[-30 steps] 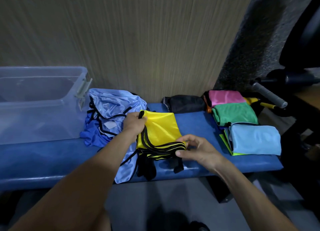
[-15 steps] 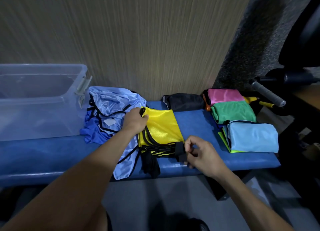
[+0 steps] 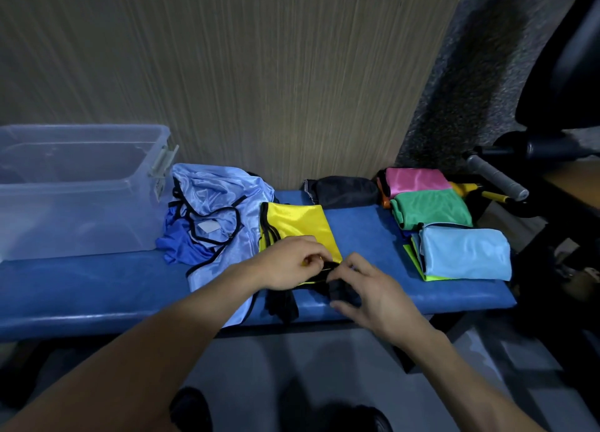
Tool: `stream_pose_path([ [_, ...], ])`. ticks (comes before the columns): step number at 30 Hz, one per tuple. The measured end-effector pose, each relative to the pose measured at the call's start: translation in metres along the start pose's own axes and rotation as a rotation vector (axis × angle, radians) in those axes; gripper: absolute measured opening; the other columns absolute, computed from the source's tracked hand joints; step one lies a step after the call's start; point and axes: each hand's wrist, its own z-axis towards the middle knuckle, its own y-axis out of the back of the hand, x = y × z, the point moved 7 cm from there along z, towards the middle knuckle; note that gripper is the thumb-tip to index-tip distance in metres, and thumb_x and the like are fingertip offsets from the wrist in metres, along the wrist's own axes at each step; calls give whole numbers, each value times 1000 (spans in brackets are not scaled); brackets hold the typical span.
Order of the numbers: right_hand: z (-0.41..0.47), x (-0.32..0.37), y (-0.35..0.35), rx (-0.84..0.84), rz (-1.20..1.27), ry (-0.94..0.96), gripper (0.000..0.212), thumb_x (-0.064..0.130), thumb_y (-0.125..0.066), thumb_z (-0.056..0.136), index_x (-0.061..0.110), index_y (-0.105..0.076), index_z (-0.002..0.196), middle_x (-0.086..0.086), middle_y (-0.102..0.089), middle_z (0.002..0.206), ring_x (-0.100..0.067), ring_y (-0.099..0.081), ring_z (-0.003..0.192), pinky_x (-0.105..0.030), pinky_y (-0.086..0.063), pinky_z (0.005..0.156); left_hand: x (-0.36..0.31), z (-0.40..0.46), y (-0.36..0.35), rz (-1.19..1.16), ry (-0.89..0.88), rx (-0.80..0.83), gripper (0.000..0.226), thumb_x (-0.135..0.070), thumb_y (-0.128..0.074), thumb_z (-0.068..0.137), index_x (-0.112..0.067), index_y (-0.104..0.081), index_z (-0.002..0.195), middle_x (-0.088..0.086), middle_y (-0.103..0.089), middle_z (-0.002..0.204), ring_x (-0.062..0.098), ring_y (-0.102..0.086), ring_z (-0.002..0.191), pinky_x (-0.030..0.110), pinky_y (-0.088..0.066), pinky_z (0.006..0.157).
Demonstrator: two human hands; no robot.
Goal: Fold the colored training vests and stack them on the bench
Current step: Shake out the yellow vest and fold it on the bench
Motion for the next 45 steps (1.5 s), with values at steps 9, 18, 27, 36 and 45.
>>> stream_pose_path([
  [9,13,1,11,-4,93,6,12,38,-66,91,28,-70,97,15,-68,94,-10,-62,88,-36,-52,78,-7,-16,1,227,-35,205,15,-27,-59,100,-22,-69,109,-2,-57,90,20,-55,91,38,-46,86],
  [18,53,-20,-9,107,17,-385,7,31,-68,91,29,-70,97,1,-70,98,-26,-64,98,-38,-53,81,1,-27,-9,259,1,342,23,-29,-50,105,-20,-69,113,-2,-55,101,23,-43,102,35,-37,98],
  [27,64,-9,-15,136,-124,-425,34,9,-57,81,30,-60,108,-1,-70,97,-31,-62,97,-34,-48,70,14,-62,50,-94,108,-30,21,-8,-58,96,-21,-72,102,-10,-72,92,5,-67,88,22,-52,77],
  [36,56,18,-5,120,-354,-303,27,7,-51,92,20,-67,110,-10,-69,101,-36,-62,93,-33,-36,69,1,-110,19,355,199,121,57,-82,-60,73,-35,-55,104,-19,-52,104,1,-50,96,33,-47,81],
  [45,33,41,-13,234,-413,-163,41,33,-43,99,31,-51,139,-9,-64,118,-33,-52,117,-44,-38,95,-16,-111,-22,869,130,-7,60,-61,-73,66,-14,-53,96,5,-49,92,26,-53,80,40,-45,54],
])
